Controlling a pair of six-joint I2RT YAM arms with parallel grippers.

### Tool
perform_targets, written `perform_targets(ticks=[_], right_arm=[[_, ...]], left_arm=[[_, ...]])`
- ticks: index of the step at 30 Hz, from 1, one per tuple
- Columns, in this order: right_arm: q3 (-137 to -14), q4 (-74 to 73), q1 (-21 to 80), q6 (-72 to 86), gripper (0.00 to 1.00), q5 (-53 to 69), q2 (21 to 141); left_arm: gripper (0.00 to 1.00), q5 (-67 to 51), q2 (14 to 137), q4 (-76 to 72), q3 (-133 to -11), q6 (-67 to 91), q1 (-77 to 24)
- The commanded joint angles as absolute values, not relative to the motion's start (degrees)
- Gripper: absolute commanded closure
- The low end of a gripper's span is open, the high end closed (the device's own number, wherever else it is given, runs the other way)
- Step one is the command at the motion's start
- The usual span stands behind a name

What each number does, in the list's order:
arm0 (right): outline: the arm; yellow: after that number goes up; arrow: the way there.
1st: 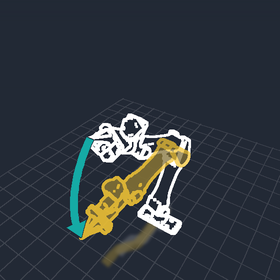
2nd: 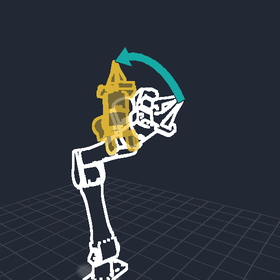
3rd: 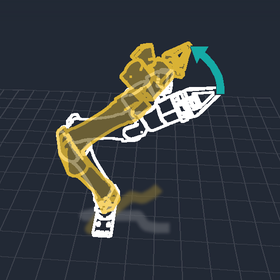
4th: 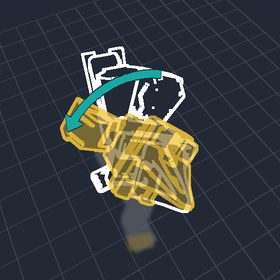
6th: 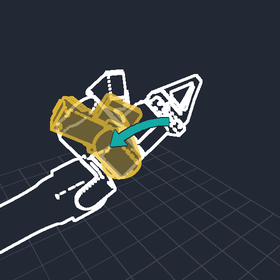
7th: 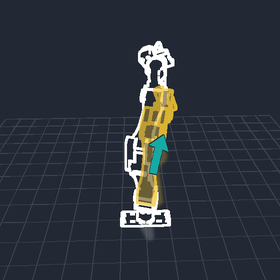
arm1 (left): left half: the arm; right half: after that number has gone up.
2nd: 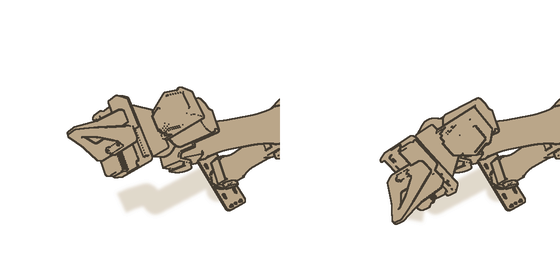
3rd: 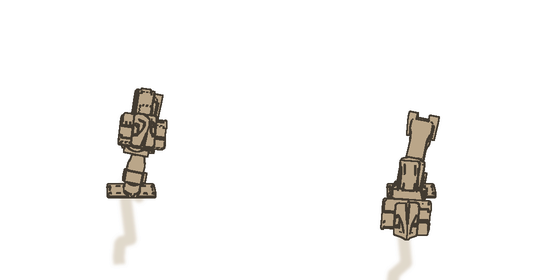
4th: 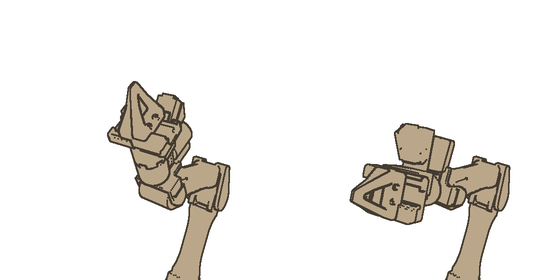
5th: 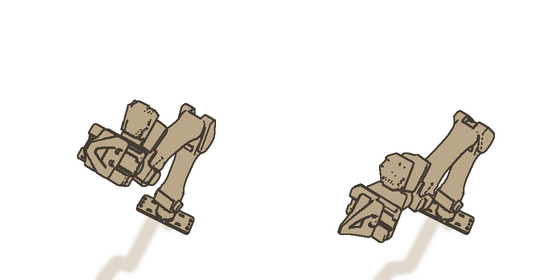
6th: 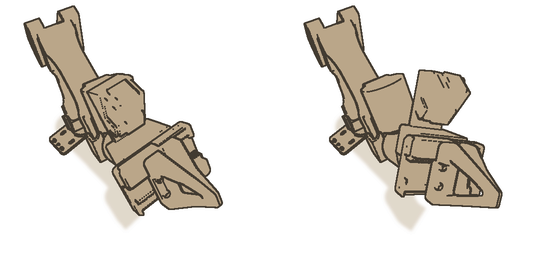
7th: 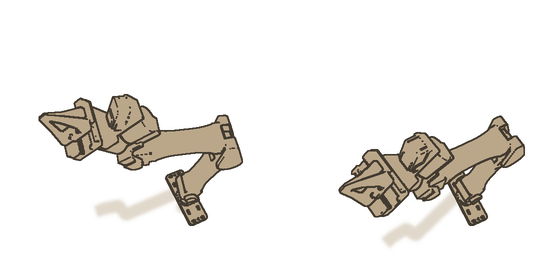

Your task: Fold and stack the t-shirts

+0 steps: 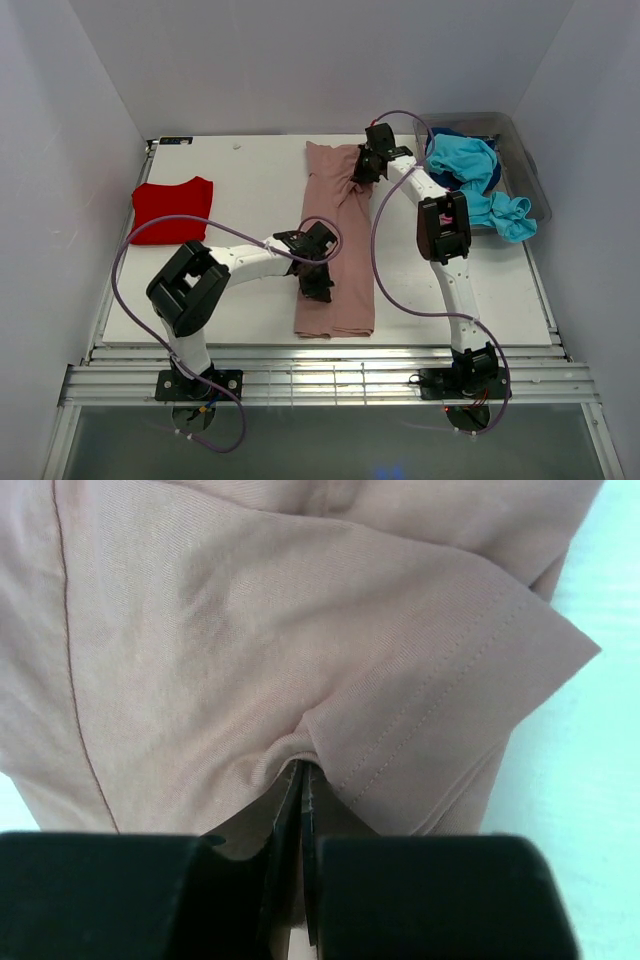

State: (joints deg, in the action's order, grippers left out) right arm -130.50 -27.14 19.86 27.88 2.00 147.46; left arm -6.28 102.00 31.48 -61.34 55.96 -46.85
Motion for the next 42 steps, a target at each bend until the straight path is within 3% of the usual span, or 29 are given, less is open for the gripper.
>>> perform_targets(ticks=[1, 7, 10, 12, 13, 16, 19, 25, 31, 33, 42], right_arm=[[-133.16, -19.87, 18.63, 29.97, 0.92, 5.61, 148.27], [-128.43, -12.93, 18.63, 23.04, 0.92, 7.29, 141.61], [-123.08, -10.11, 18.63, 17.85, 0.78, 6.51, 133.44], [-119.90, -9.32, 18.63, 15.39, 0.69, 6.07, 126.09], [-118.49, -10.27, 18.72, 13.55, 0.66, 5.80, 123.34], [-112.69, -16.14, 19.51, 11.61, 0.56, 4.14, 113.14], [-104.26, -23.86, 21.61, 10.64, 0.52, 3.26, 103.82], [-79.05, -35.67, 33.38, 13.61, 0.49, -5.25, 87.12], [-54.72, -40.25, 47.53, 30.21, 0.46, -8.60, 70.86], [-50.64, -40.69, 50.17, 35.56, 0.45, -8.61, 66.02], [-38.95, -41.23, 55.10, 45.70, 0.45, -8.44, 56.08]], left_arm=[[1.00, -4.49, 103.89, 32.69, -64.07, 54.76, -47.72], [1.00, -0.88, 100.47, 32.70, -68.11, 52.74, -47.81], [1.00, 2.46, 98.01, 31.12, -70.91, 51.42, -48.25], [0.90, 4.12, 94.58, 28.50, -71.80, 50.19, -48.69], [0.77, 4.48, 93.35, 27.43, -72.33, 49.66, -49.04], [0.56, 6.32, 88.69, 25.67, -72.25, 48.78, -49.31], [0.49, 8.17, 83.95, 26.45, -68.22, 48.43, -49.22], [0.47, 6.86, 73.51, 29.27, -53.54, 50.71, -49.39], [0.41, 2.73, 63.82, 29.44, -41.15, 56.42, -50.36], [0.35, 0.89, 62.23, 29.36, -38.68, 58.52, -50.89], [0.34, 0.53, 60.90, 27.34, -31.38, 61.70, -53.00]])
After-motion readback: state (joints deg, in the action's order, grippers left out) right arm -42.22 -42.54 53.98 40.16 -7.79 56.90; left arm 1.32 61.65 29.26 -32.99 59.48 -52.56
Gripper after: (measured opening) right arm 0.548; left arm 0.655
